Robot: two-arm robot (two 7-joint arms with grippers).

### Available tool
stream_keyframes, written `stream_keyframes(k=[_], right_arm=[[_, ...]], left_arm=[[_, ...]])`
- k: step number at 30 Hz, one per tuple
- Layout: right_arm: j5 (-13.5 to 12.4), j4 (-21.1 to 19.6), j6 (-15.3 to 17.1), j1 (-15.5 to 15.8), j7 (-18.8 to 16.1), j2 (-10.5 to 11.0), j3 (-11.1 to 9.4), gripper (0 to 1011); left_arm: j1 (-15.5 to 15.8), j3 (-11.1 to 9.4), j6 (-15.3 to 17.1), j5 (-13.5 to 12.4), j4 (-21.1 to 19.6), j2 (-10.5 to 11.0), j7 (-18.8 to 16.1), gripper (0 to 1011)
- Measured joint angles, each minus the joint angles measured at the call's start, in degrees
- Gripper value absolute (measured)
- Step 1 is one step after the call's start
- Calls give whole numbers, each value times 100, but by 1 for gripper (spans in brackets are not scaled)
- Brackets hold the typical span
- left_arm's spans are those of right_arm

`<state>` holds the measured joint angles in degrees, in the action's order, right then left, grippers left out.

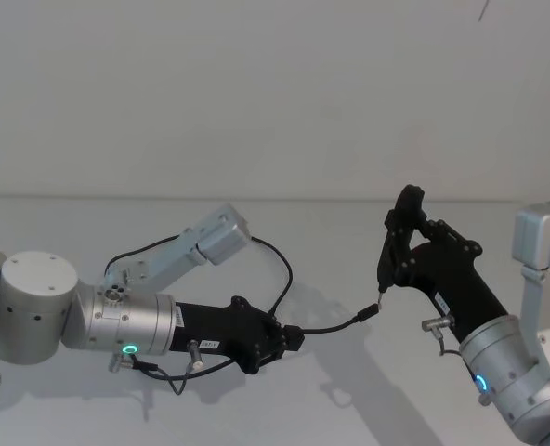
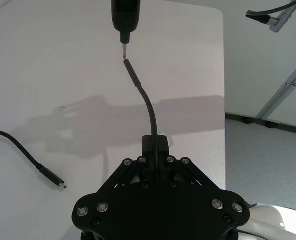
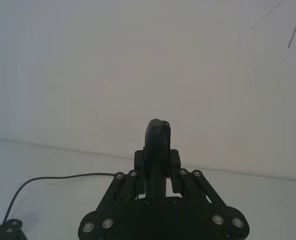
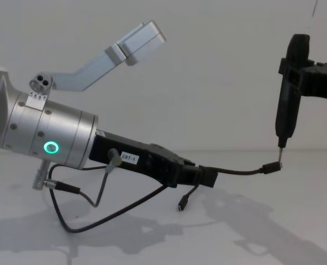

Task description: Pick up the data cable with the one hand.

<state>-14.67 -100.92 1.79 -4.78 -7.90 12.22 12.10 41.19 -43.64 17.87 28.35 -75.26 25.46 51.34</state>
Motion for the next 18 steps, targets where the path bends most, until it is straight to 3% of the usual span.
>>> stream_keyframes(k=[18], right_arm=[[65, 19, 68, 71, -68, -70, -5, 279]], left_arm=[[0, 0, 0, 0, 0, 0, 0, 48]])
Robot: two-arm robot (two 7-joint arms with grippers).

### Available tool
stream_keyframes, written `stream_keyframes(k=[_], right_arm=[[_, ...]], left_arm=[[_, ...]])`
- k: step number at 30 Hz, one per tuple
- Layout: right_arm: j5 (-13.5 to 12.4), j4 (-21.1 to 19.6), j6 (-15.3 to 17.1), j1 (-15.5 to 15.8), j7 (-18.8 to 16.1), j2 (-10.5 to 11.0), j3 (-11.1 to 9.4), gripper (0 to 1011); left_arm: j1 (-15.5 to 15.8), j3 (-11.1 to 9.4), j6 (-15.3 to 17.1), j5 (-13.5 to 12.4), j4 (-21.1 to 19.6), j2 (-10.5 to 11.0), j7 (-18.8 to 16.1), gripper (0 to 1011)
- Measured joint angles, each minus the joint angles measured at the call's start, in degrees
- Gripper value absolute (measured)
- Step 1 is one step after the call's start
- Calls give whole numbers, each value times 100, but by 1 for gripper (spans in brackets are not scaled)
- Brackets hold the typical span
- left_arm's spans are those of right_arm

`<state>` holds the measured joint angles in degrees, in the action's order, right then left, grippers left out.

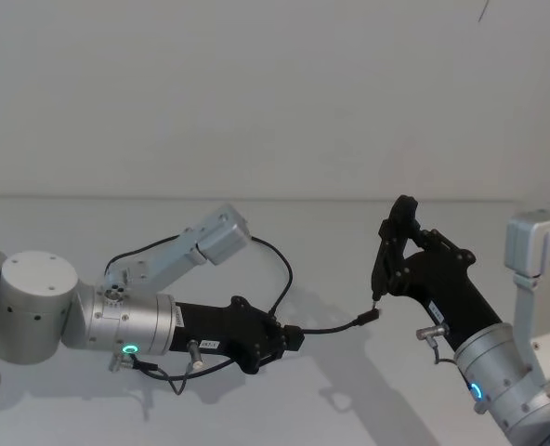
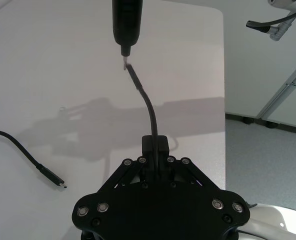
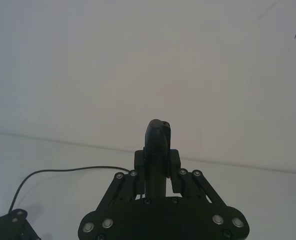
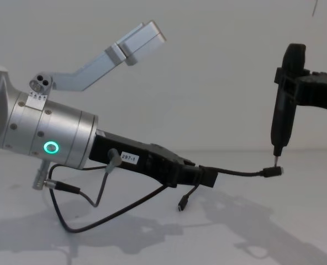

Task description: Pick up the data cable with the one hand.

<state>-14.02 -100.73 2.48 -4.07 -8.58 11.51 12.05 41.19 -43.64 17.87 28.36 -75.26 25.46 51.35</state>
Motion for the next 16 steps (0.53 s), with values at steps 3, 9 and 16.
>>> stream_keyframes(k=[3, 9, 16], right_arm=[[19, 18, 4, -3, -1, -13, -4, 279], [42, 43, 8, -6, -2, -32, -10, 279], [56, 60, 12, -9, -2, -43, -13, 279]], left_arm=[[0, 0, 0, 0, 0, 0, 0, 48], [0, 0, 0, 0, 0, 0, 0, 48], [0, 0, 0, 0, 0, 0, 0, 48]])
